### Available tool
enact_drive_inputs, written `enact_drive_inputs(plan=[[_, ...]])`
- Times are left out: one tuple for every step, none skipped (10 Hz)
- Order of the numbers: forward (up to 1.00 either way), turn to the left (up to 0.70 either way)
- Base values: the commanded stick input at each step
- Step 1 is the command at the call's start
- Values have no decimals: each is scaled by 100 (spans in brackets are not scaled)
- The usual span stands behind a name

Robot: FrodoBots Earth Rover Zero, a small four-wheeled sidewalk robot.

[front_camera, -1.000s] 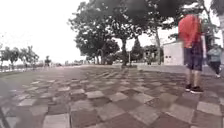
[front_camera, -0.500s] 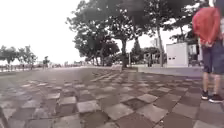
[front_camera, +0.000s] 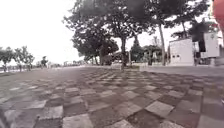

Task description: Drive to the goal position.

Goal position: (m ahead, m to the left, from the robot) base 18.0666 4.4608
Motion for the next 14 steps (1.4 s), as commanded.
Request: enact_drive_inputs(plan=[[100, 0], [100, 15], [100, 29], [100, 39], [100, 40], [100, 0], [100, 0], [100, 0], [100, 0], [100, 0], [100, 0], [100, 0], [100, 0], [100, 0]])
